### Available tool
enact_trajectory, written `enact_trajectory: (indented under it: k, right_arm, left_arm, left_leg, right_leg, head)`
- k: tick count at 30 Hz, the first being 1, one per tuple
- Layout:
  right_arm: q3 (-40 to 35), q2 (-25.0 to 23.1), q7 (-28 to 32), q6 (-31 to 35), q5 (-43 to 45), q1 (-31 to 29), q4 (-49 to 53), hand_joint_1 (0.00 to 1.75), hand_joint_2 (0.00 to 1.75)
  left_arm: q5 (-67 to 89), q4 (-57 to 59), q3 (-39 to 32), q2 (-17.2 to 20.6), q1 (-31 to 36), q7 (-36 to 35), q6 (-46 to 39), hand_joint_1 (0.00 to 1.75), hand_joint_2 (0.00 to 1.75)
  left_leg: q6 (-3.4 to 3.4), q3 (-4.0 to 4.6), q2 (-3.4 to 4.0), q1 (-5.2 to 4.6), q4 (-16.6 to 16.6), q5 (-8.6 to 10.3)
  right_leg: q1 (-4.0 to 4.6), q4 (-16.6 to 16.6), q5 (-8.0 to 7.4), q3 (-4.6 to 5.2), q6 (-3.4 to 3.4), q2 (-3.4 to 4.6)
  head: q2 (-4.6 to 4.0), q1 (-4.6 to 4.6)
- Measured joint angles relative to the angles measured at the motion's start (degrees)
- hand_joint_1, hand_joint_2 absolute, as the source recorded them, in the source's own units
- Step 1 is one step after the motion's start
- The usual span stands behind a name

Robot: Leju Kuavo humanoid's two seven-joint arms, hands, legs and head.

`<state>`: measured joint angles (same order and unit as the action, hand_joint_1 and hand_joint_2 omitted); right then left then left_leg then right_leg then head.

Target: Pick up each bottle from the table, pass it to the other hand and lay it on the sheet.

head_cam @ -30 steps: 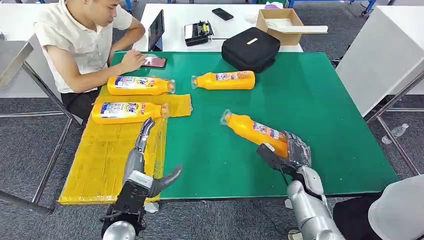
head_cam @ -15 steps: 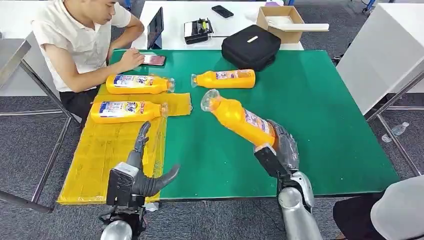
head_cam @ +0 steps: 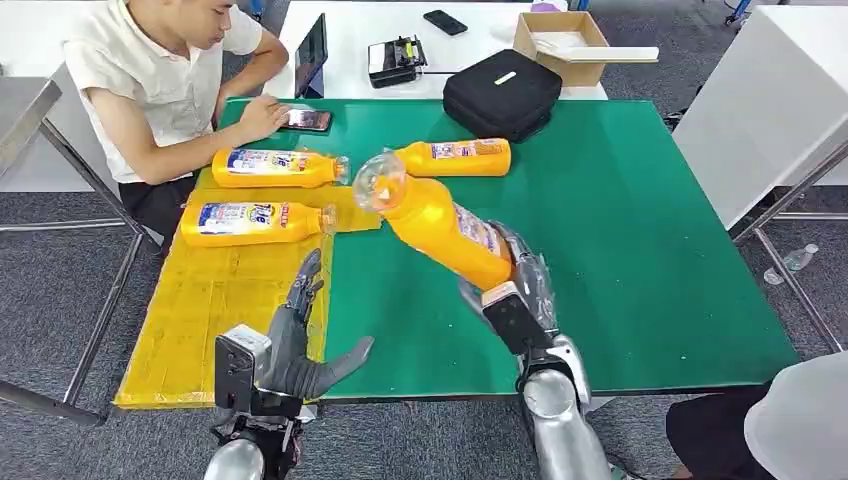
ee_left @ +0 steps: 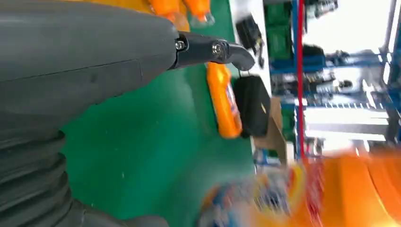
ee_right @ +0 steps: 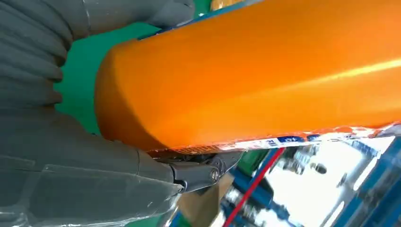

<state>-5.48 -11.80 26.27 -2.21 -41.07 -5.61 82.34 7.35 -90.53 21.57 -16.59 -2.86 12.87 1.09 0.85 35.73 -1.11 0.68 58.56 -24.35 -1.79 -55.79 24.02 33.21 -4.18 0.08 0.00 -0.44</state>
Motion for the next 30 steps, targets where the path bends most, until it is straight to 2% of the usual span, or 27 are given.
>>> enact_trajectory:
  k: [5, 13, 30]
  right_arm:
    - [-3.98, -0.04, 0.18, 0.35, -0.54, -1.96, -4.52, 1.75, 1.75]
    - [-9.58, -1.35, -0.37, 2.23, -4.13, -4.78, -9.75, 1.75, 1.75]
    - [-14.84, -3.30, -0.18, 4.24, -6.60, -6.52, -14.34, 1.75, 1.75]
  left_arm:
    - [-5.68, 0.52, 0.83, 0.02, 0.35, -0.79, 2.84, 0.00, 1.75]
    - [-7.96, 1.75, 1.36, 0.04, 1.78, -0.33, 2.30, 0.00, 1.75]
    - [-10.78, 4.13, 1.95, 0.04, 3.91, 0.72, -0.13, 0.00, 1.75]
  left_leg:
    - [0.00, 0.01, -0.01, 0.00, 0.00, 0.00]
    - [-0.01, 0.01, -0.01, 0.01, 0.00, 0.01]
    - [-0.01, 0.04, 0.00, 0.01, 0.00, 0.01]
  right_leg:
    - [0.00, 0.00, 0.00, 0.00, 0.00, 0.00]
    - [0.00, -0.01, 0.00, 0.03, 0.00, 0.00]
    - [0.00, -0.01, 0.00, 0.06, 0.00, 0.00]
  head:
    - [0.00, -0.02]
    - [0.00, -0.02]
    - [0.00, 0.00]
